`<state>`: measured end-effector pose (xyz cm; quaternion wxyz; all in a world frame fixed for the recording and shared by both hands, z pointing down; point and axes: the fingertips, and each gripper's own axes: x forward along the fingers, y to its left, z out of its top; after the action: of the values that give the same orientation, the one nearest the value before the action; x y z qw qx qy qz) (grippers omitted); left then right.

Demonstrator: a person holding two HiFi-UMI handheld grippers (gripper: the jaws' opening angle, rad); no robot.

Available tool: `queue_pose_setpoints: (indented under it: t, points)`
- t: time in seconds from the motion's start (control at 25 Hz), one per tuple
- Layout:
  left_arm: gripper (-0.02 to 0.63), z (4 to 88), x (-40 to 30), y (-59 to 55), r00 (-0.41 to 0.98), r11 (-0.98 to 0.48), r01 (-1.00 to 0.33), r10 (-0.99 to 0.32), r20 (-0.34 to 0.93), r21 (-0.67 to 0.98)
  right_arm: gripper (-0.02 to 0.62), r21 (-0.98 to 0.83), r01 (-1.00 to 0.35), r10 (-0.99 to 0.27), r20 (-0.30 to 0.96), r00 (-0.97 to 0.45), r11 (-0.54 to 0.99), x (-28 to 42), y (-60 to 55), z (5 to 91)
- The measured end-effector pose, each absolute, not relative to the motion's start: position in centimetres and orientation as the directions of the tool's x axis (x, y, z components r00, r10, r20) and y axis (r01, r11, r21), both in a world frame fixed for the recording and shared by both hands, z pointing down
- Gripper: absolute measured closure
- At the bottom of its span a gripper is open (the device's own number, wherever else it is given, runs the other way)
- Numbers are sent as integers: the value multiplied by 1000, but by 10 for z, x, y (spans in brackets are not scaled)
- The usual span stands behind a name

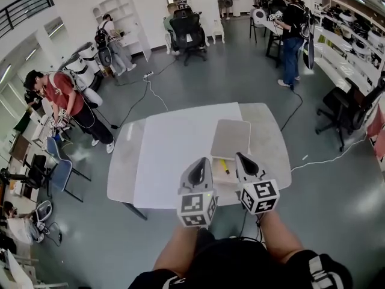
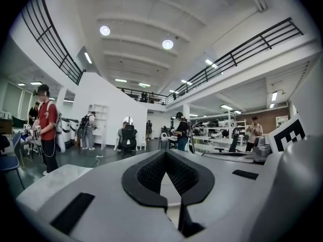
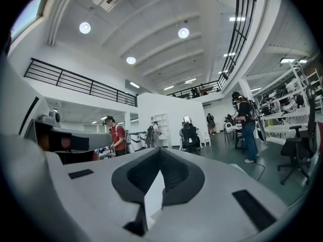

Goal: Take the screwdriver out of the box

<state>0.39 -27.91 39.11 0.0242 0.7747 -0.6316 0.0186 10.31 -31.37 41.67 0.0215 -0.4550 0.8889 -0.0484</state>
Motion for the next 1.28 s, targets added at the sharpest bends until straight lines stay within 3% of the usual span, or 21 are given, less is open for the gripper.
queue_pose_setpoints:
  t: [0.88, 1.2, 1.28]
  points:
    - [594, 416, -64, -346, 240, -236, -970, -965, 104, 55, 583, 30, -850, -835, 212, -508, 525, 49, -383, 494]
    - [594, 422, -81, -352, 222, -214, -973, -968, 113, 82, 579, 58, -810, -771, 353, -529, 583, 32, -391, 537]
    - [594, 425, -85, -354, 218, -208, -974, -969, 116, 90, 543, 43, -795, -741, 394, -543, 605, 27, -391, 550]
